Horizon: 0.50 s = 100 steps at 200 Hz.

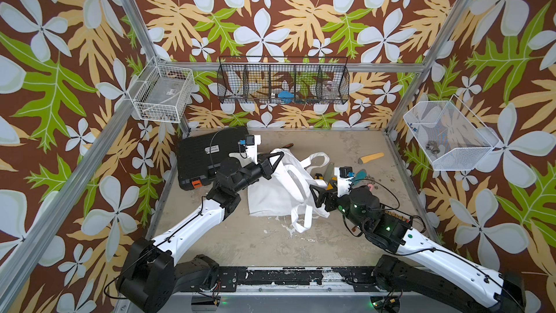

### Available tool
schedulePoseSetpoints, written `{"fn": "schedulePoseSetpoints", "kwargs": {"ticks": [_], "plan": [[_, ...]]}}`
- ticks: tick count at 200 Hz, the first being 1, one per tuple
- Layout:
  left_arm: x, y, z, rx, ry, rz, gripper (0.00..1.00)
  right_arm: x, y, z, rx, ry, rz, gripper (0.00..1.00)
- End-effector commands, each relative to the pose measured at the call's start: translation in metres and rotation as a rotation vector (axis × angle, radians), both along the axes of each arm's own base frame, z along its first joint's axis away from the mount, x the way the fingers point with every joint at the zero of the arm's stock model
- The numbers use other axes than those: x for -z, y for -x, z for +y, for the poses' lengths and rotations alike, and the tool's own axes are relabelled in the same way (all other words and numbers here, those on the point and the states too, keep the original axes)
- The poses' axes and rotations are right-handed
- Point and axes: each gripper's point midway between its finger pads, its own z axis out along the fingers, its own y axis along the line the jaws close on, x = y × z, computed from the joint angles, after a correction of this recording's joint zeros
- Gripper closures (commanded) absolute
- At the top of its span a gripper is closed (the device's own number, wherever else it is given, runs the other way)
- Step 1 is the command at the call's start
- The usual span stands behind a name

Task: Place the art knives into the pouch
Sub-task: Open the pouch at the center of the board.

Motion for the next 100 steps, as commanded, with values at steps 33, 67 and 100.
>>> {"fn": "schedulePoseSetpoints", "kwargs": {"ticks": [33,67,100], "plan": [[-0.01,0.002,0.011,-0.053,0.014,-0.019,1.0,0.047,0.019,0.002,-0.064,0.005,0.119,0.05],[-0.018,0.003,0.016,-0.071,0.031,-0.02,1.0,0.061,0.026,0.009,-0.102,-0.076,0.14,0.11],[-0.021,0.005,0.018,-0.068,0.044,-0.019,1.0,0.06,0.029,0.016,-0.135,-0.146,0.123,0.17]]}}
